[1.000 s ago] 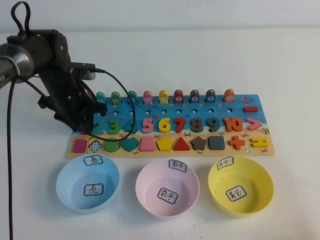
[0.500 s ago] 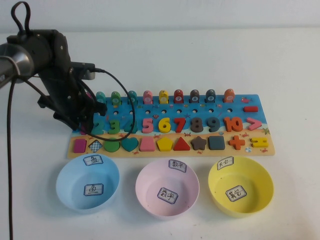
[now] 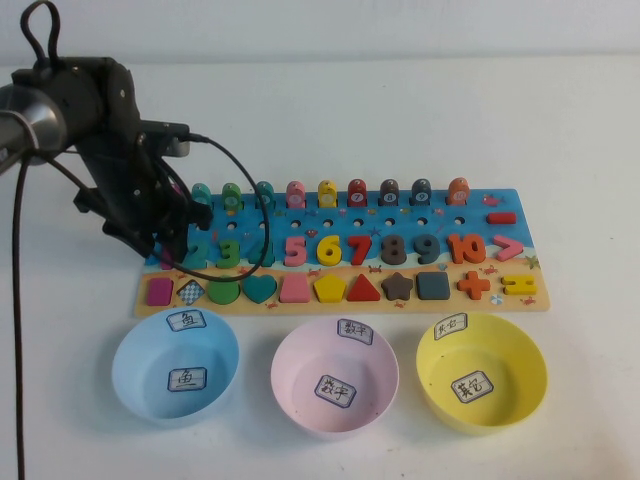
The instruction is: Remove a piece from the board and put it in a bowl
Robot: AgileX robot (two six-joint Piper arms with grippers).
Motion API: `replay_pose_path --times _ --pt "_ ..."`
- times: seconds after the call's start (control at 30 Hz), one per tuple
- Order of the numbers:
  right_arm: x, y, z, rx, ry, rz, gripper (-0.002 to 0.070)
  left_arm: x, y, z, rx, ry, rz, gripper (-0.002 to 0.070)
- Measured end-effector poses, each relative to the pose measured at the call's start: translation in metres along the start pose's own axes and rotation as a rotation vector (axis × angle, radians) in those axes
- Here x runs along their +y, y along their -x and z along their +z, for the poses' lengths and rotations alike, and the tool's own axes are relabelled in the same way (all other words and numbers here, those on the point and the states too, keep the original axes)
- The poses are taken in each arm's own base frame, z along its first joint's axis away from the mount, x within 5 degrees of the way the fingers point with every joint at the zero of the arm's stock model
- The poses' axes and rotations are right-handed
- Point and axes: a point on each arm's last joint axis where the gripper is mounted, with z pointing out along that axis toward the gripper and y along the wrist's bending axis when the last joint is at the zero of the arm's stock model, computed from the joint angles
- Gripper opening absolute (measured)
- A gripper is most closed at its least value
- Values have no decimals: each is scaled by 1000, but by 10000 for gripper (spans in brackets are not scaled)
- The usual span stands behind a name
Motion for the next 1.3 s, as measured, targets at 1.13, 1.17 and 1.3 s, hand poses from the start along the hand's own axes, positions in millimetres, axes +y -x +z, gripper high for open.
replay_pose_path --times 1.13,1.17,1.3 --pt "0 0 0 0 0 0 -17 4 1 8 -1 12 32 246" --pt "0 0 0 0 0 0 -17 4 1 8 1 9 31 231" --pt "0 0 0 0 0 0 -17 4 1 8 0 4 29 179"
